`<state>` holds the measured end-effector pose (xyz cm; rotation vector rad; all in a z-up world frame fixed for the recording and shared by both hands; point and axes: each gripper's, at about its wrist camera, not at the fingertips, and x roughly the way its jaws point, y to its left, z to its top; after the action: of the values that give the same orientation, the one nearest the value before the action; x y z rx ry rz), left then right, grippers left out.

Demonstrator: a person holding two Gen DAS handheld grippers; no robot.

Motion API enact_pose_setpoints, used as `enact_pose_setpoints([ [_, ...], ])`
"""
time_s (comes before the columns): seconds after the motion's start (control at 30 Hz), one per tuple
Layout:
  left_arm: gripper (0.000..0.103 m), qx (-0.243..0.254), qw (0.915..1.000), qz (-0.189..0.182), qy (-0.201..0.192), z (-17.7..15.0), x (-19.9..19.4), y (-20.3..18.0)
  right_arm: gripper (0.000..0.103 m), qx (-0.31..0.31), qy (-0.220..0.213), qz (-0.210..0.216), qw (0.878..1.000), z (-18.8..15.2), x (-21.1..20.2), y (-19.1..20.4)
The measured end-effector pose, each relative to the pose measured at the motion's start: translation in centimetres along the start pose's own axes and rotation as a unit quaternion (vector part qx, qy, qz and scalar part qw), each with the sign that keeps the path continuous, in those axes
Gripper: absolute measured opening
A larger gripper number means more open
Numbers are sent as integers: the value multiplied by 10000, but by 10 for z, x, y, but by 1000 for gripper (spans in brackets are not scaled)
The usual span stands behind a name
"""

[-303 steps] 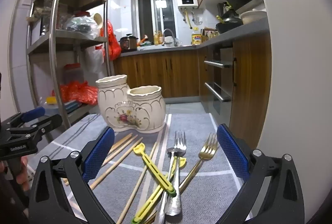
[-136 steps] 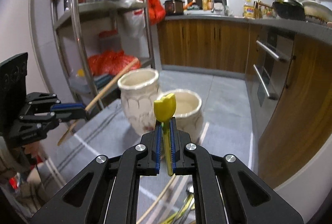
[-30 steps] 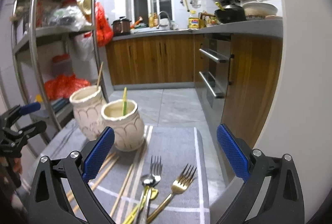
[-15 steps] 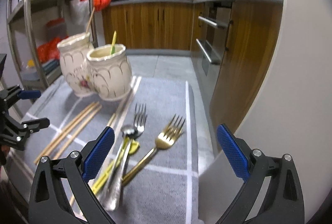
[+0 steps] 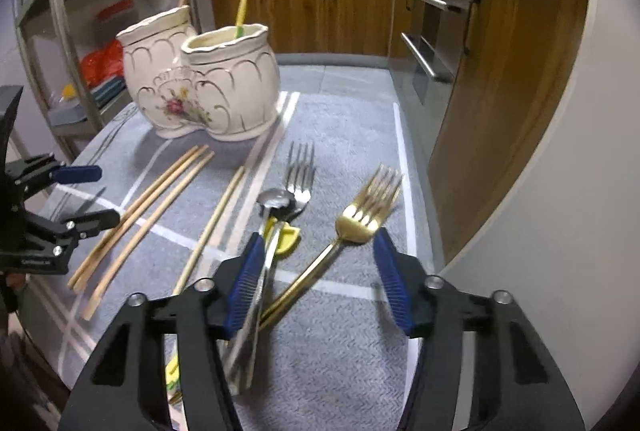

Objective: Organize utensils
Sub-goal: 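Grasp the gold fork with the right tool while the left tool grasps a chopstick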

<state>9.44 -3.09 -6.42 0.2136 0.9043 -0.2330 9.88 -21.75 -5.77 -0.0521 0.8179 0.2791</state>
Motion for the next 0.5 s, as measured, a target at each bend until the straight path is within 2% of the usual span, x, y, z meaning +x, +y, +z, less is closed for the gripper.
enact_pose_setpoints([
  [0.07, 71, 43, 10000, -7, 10, 0, 1, -2, 50, 110, 39, -52, 9999, 1, 2, -6],
  [0.27, 53, 73, 9998, -137, 112, 2, 2, -5, 42, 375, 43, -45, 9993, 13, 11, -24],
  [0.33, 43, 73, 9996, -203, 157, 3, 4, -8, 41, 398, 82, -62, 9992, 18, 17, -28],
  [0.5, 38, 26, 9992, -383, 132, 7, 5, -16, 40, 496, 266, 42, 9984, 30, 39, -38],
])
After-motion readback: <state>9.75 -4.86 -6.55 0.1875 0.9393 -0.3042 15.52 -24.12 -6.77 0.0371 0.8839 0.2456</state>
